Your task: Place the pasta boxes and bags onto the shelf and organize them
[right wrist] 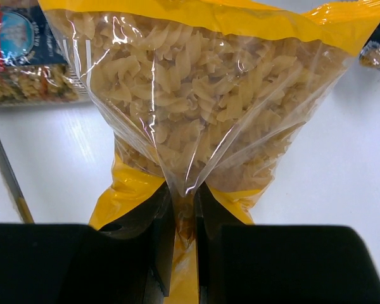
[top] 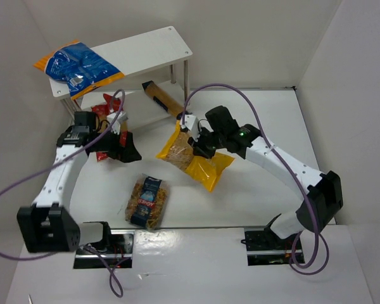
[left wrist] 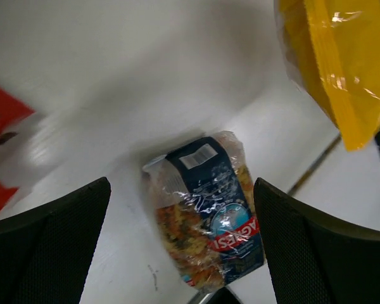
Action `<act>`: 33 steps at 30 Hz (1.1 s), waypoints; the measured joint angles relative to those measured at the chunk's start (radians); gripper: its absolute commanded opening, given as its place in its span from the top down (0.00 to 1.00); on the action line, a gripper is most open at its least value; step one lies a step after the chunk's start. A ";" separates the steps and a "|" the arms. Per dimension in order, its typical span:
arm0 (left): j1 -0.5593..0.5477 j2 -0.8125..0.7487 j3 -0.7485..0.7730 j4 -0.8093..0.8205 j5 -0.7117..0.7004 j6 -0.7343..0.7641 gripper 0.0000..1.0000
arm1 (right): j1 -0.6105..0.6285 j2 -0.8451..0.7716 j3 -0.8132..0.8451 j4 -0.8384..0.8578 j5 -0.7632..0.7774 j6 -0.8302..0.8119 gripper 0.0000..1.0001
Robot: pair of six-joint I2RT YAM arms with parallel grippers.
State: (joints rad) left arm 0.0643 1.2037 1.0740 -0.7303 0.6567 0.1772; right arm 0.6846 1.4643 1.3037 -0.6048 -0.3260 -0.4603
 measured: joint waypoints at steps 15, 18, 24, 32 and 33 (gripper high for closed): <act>-0.054 0.249 0.058 -0.050 0.455 0.069 0.01 | 0.000 -0.054 0.000 -0.001 -0.048 0.003 1.00; -0.101 0.164 0.060 0.001 0.463 -0.001 0.01 | 0.008 -0.053 0.000 -0.003 -0.047 0.000 1.00; -0.177 0.124 0.101 0.059 0.445 -0.098 0.01 | 0.072 -0.021 0.042 -0.012 -0.030 -0.001 1.00; -0.222 0.175 0.111 0.091 0.386 -0.137 0.01 | 0.089 -0.005 0.069 -0.018 -0.023 -0.001 1.00; -0.226 0.186 0.111 0.095 0.375 -0.138 0.01 | 0.089 -0.005 0.070 -0.018 -0.021 0.000 1.00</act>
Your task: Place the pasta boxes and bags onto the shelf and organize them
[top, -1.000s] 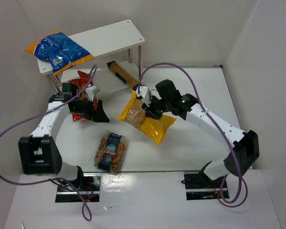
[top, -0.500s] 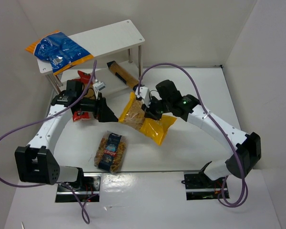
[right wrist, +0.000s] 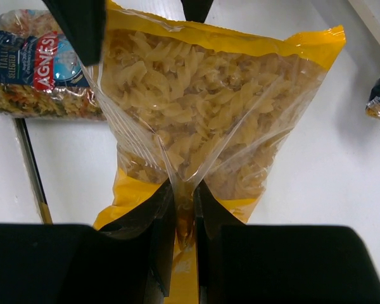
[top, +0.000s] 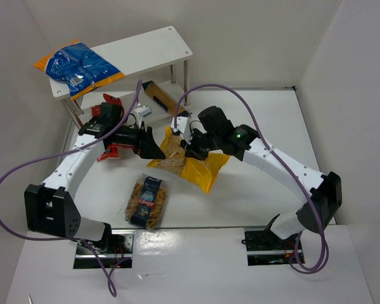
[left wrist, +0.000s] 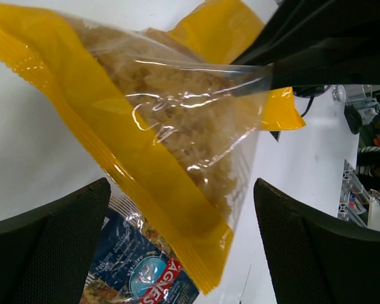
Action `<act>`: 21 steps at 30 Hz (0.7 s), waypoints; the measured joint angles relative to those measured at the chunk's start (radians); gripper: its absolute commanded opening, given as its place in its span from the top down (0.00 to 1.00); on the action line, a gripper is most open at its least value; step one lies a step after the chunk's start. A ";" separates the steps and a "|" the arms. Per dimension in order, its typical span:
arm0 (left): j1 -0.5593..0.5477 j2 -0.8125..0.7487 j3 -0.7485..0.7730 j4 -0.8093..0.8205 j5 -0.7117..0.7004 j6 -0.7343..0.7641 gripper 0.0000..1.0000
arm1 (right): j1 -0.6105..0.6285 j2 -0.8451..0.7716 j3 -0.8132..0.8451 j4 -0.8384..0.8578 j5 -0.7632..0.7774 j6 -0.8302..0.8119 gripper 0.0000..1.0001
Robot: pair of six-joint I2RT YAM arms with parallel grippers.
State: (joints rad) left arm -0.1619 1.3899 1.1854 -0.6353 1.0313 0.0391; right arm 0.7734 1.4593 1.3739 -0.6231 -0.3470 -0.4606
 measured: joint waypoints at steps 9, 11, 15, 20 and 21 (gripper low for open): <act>-0.017 0.069 0.000 0.010 -0.054 -0.019 0.01 | 0.002 0.000 0.001 -0.002 0.007 0.000 1.00; -0.017 0.081 0.002 0.008 -0.052 -0.019 0.01 | 0.003 0.000 0.001 -0.002 0.013 0.000 1.00; -0.033 0.135 0.050 -0.023 -0.037 -0.008 0.01 | 0.010 0.000 0.002 -0.005 0.018 0.000 1.00; -0.090 0.182 0.079 -0.046 -0.010 0.027 0.01 | 0.014 0.000 0.021 -0.038 0.018 0.000 1.00; -0.099 0.182 0.078 -0.052 -0.008 0.036 0.01 | 0.014 0.000 0.023 -0.043 0.017 0.000 1.00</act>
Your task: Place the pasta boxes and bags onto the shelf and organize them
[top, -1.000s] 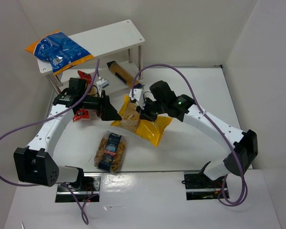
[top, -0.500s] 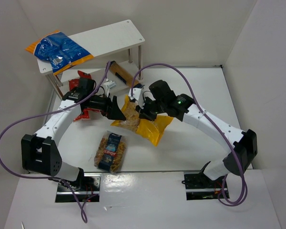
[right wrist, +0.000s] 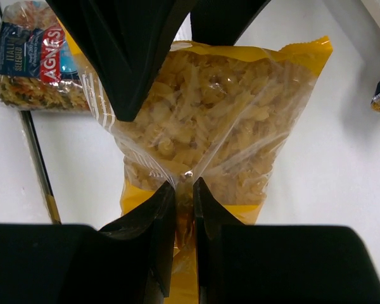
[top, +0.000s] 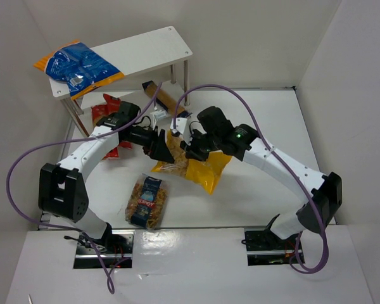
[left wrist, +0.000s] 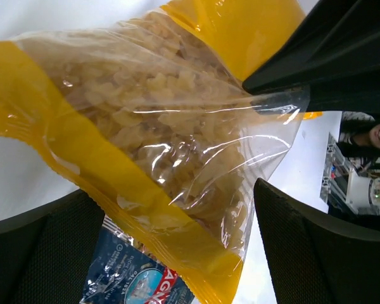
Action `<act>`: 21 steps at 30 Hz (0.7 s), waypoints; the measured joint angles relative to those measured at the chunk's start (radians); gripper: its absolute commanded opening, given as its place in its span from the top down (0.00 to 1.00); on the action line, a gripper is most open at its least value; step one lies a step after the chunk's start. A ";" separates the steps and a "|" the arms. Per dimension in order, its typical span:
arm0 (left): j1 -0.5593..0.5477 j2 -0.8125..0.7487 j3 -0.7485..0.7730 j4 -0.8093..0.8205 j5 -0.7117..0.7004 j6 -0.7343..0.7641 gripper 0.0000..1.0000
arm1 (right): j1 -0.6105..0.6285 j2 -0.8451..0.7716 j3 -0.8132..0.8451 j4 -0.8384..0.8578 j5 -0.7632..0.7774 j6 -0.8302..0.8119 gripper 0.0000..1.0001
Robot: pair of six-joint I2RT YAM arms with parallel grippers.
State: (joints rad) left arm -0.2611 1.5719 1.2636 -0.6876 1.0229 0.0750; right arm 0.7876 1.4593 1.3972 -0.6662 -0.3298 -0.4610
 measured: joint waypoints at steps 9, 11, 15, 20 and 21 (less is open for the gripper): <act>-0.009 -0.001 0.002 -0.035 0.071 0.048 1.00 | 0.005 0.006 0.019 -0.016 -0.027 0.005 1.00; -0.010 -0.001 0.003 -0.041 0.080 0.060 1.00 | 0.007 0.006 0.019 -0.016 -0.028 0.005 1.00; -0.010 -0.017 0.010 -0.060 0.066 0.082 1.00 | 0.007 0.006 0.019 -0.014 -0.025 0.020 0.31; -0.019 -0.089 0.013 -0.097 -0.003 0.109 1.00 | 0.008 -0.034 0.009 0.095 0.048 0.043 0.00; -0.018 -0.102 0.013 -0.102 -0.015 0.110 1.00 | 0.008 -0.047 0.004 0.109 0.061 0.047 0.00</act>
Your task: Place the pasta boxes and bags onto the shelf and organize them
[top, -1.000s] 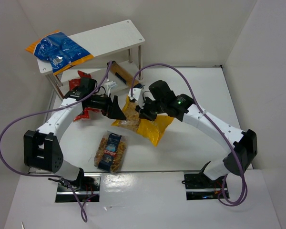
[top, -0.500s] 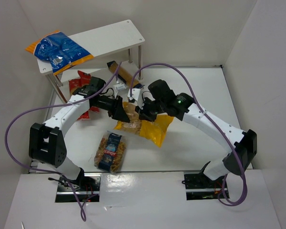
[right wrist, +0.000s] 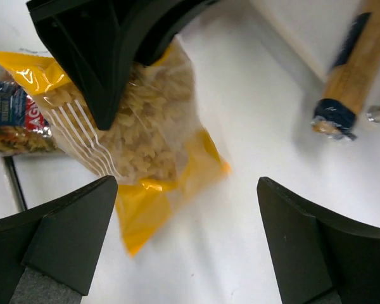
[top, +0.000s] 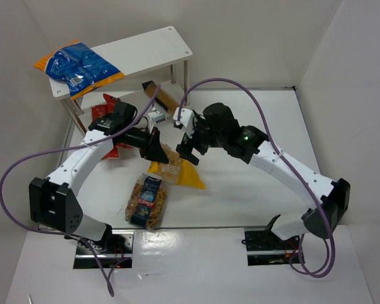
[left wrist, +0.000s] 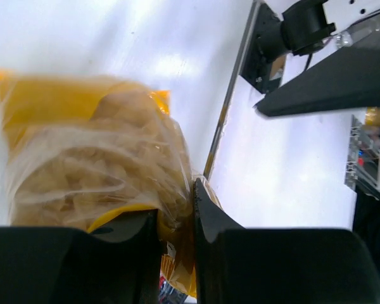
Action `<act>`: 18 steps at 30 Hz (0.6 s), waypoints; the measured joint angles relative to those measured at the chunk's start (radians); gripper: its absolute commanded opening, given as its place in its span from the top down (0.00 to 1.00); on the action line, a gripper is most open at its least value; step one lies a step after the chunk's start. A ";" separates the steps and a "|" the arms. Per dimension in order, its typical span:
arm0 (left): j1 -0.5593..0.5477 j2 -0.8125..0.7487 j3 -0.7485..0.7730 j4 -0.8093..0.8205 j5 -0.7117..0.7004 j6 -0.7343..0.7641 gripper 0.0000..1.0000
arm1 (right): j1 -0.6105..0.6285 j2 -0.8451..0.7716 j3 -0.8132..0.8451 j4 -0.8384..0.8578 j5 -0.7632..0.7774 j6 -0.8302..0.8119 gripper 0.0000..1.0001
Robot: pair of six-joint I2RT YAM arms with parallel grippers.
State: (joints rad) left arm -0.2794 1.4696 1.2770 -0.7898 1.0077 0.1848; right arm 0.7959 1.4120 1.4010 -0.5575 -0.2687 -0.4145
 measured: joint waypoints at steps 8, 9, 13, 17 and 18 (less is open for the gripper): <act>0.036 -0.084 0.006 -0.017 -0.035 -0.002 1.00 | -0.100 -0.092 -0.035 0.068 -0.054 0.024 0.00; 0.037 -0.088 0.012 -0.016 -0.035 -0.007 1.00 | -0.117 -0.103 -0.052 0.081 -0.064 0.023 0.00; 0.037 -0.093 0.086 -0.016 -0.035 -0.040 1.00 | -0.127 -0.148 -0.174 0.140 -0.094 -0.003 0.00; 0.037 -0.093 0.203 -0.010 -0.034 -0.069 1.00 | -0.107 -0.156 -0.271 0.190 -0.078 -0.032 0.00; 0.037 -0.093 0.238 -0.003 -0.030 -0.078 1.00 | -0.100 -0.156 -0.287 0.204 -0.067 -0.039 0.00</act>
State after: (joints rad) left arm -0.2420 1.3762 1.5154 -0.7929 0.9779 0.1070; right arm 0.6956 1.2556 1.1137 -0.3538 -0.3355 -0.4538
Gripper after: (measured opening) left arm 0.253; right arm 0.999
